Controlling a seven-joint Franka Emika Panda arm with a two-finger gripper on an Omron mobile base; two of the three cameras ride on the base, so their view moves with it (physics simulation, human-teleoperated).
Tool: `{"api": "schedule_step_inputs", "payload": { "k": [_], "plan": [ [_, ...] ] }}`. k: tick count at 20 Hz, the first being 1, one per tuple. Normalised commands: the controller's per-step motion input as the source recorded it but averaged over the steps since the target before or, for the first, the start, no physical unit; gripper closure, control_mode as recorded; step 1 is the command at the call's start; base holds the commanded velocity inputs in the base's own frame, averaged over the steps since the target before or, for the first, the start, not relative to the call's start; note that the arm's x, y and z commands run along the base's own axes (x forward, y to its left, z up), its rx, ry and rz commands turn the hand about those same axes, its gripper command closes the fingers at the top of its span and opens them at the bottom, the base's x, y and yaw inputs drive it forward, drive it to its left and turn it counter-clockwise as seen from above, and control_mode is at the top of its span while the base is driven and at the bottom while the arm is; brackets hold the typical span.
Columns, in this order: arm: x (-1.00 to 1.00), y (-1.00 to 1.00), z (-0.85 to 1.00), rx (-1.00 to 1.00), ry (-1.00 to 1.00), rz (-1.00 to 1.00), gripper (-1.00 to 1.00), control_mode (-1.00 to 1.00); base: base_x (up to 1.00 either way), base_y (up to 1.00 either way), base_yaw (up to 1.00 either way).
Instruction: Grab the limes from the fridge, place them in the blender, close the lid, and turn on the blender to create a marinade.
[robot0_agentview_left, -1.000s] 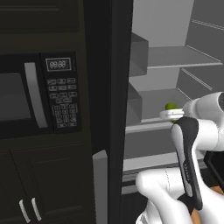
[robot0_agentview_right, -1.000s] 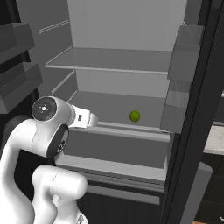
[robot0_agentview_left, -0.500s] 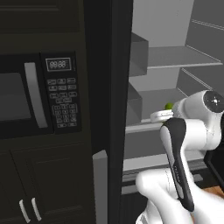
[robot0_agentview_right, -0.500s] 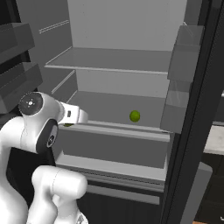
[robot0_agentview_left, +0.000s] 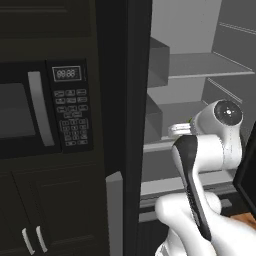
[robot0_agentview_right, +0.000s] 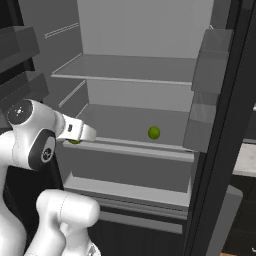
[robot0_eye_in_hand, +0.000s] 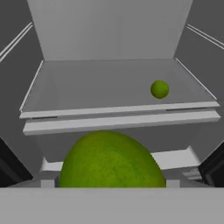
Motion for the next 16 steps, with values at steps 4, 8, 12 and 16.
{"api": "schedule_step_inputs", "payload": {
  "k": [4, 8, 12, 16],
  "plan": [
    [-0.24, -0.09, 0.00, 0.00, 0.00, 0.00, 1.00, -1.00, 0.00, 0.00, 0.00],
    [0.00, 0.00, 0.00, 0.00, 0.00, 0.00, 1.00, 1.00, -0.65, -0.09, 0.00],
    [0.00, 0.00, 0.00, 0.00, 0.00, 0.00, 1.00, 1.00, -0.97, -0.18, 0.00],
    [0.00, 0.00, 0.00, 0.00, 0.00, 0.00, 1.00, 1.00, -1.00, -0.59, -0.17]
  ]
}}
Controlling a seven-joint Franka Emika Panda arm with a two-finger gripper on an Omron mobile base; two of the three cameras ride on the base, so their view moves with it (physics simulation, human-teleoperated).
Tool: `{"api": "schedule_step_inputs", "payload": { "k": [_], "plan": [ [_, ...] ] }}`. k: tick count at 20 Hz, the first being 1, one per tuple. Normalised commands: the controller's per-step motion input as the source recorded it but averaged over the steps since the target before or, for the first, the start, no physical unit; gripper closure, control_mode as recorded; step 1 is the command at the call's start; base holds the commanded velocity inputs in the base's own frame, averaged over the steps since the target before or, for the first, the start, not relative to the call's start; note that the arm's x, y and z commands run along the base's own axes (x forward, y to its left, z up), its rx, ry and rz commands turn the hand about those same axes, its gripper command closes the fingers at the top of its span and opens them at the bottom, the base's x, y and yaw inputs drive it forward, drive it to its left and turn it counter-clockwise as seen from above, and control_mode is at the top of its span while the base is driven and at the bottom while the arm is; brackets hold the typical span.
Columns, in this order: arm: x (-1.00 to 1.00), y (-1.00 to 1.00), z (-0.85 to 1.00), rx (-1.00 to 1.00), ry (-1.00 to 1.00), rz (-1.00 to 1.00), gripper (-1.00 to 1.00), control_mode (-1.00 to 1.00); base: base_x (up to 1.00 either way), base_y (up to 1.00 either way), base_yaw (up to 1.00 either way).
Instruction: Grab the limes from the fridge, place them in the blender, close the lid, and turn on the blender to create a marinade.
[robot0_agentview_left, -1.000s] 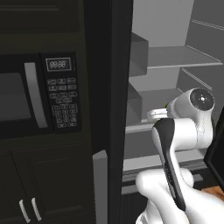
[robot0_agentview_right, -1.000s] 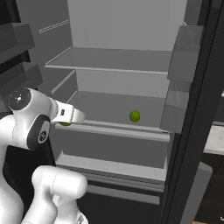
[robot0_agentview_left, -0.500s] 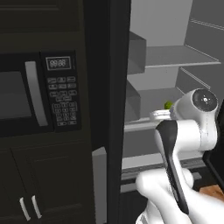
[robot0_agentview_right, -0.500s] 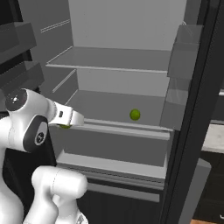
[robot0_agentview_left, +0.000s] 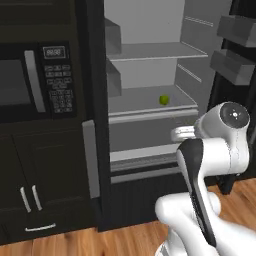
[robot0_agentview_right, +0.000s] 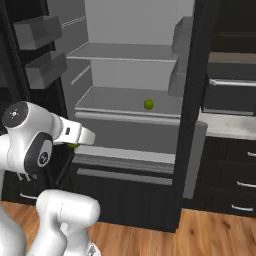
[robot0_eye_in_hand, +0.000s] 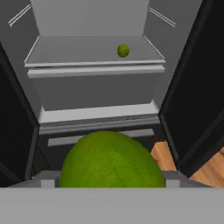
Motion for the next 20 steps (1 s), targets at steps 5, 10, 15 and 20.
{"api": "schedule_step_inputs", "payload": {
  "k": [5, 10, 15, 20],
  "plan": [
    [0.00, 0.00, 0.00, 0.00, 0.00, 0.00, 1.00, 1.00, -0.78, -0.55, -0.52],
    [0.00, 0.00, 0.00, 0.00, 0.00, 0.00, 1.00, 1.00, -0.07, -0.48, -0.66],
    [0.00, 0.00, 0.00, 0.00, 0.00, 0.00, 1.00, 1.00, 0.08, -0.76, -0.61],
    [0.00, 0.00, 0.00, 0.00, 0.00, 0.00, 1.00, 1.00, 0.39, -0.76, -0.44]
  ]
}}
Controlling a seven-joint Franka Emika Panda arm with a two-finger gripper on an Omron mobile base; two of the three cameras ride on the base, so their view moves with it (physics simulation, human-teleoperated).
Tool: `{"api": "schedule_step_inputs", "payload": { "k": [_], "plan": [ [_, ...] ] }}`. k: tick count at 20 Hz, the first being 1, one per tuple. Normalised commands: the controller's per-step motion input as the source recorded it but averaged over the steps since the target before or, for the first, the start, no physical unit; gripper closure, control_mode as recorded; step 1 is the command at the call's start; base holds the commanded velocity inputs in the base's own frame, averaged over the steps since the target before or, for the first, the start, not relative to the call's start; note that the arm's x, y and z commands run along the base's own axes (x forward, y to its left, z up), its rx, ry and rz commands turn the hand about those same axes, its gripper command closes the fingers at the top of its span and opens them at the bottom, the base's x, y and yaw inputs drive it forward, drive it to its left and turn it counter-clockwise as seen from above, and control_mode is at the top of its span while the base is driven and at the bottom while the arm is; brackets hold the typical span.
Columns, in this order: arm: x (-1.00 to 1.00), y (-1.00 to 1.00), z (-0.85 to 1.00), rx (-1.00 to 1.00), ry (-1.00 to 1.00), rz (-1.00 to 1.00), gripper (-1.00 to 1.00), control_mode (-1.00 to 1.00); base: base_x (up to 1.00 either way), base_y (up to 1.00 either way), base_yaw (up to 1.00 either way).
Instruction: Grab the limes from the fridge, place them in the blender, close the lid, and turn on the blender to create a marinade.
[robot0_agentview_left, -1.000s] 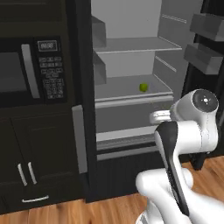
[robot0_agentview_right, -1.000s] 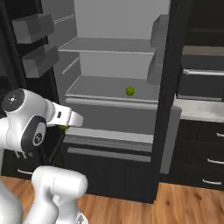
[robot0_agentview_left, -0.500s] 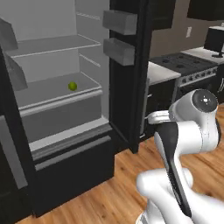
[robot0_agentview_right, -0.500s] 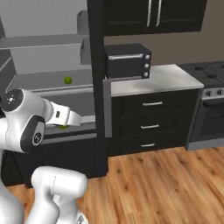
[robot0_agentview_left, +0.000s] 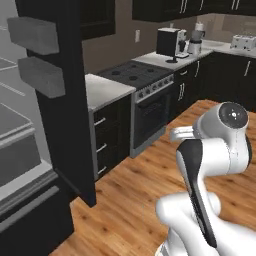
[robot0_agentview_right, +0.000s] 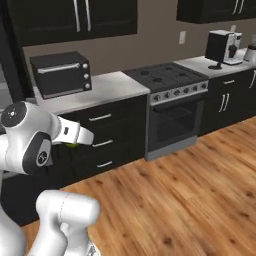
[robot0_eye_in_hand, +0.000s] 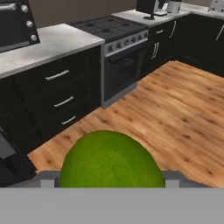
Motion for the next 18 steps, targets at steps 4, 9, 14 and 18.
{"api": "schedule_step_inputs", "payload": {
  "k": [4, 9, 14, 18],
  "plan": [
    [0.00, 0.00, 0.00, 0.00, 0.00, 0.00, 1.00, 1.00, 0.72, -0.66, -0.30],
    [0.00, 0.00, 0.00, 0.00, 0.00, 0.00, 1.00, 1.00, 0.87, -0.66, -0.13],
    [0.00, 0.00, 0.00, 0.00, 0.00, 0.00, 1.00, 1.00, 1.00, -0.66, 0.12],
    [0.00, 0.00, 0.00, 0.00, 0.00, 0.00, 1.00, 1.00, 1.00, -0.74, 0.24]
  ]
}}
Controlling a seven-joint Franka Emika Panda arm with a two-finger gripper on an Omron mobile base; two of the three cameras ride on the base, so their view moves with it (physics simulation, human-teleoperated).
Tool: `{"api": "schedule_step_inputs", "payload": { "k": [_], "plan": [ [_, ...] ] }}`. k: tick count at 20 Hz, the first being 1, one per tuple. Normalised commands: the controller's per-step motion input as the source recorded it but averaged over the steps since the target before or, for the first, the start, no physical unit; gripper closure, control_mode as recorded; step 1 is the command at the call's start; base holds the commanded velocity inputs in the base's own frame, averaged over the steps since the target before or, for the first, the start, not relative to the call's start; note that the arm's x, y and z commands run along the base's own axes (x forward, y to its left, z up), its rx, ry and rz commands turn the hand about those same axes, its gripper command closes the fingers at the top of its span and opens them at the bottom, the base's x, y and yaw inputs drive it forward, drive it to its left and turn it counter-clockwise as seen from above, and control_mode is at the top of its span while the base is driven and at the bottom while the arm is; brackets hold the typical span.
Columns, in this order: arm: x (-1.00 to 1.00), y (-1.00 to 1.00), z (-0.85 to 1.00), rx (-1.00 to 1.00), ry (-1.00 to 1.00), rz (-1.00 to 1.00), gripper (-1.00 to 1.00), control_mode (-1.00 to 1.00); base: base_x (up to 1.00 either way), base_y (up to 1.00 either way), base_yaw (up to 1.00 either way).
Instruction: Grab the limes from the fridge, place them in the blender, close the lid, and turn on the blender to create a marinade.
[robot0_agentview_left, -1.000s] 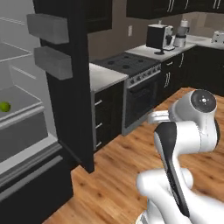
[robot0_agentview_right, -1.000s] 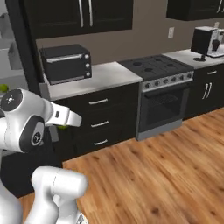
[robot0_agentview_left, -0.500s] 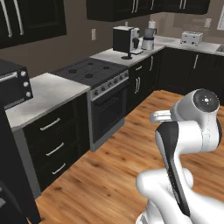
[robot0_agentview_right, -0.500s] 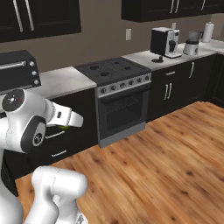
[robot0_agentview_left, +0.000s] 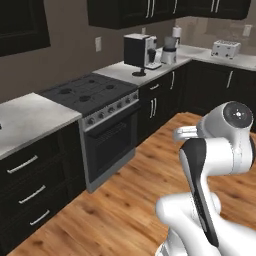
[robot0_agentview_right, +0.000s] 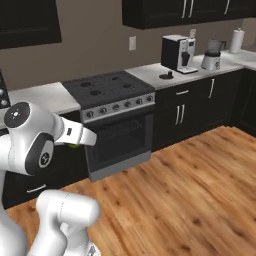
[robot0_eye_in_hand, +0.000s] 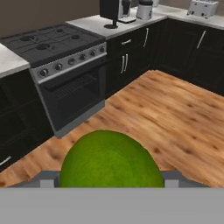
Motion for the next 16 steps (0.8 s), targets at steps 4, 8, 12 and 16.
{"api": "schedule_step_inputs", "payload": {
  "k": [4, 8, 12, 16],
  "plan": [
    [0.00, 0.00, 0.00, 0.00, 0.00, 0.00, 1.00, 1.00, 1.00, -0.84, 0.25],
    [0.00, 0.00, 0.00, 0.00, 0.00, 0.00, 1.00, 1.00, 1.00, -0.90, 0.24],
    [0.00, 0.00, 0.00, 0.00, 0.00, 0.00, 1.00, 1.00, 1.00, -0.94, 0.23],
    [0.00, 0.00, 0.00, 0.00, 0.00, 0.00, 1.00, 1.00, 0.99, -0.98, 0.20]
  ]
}}
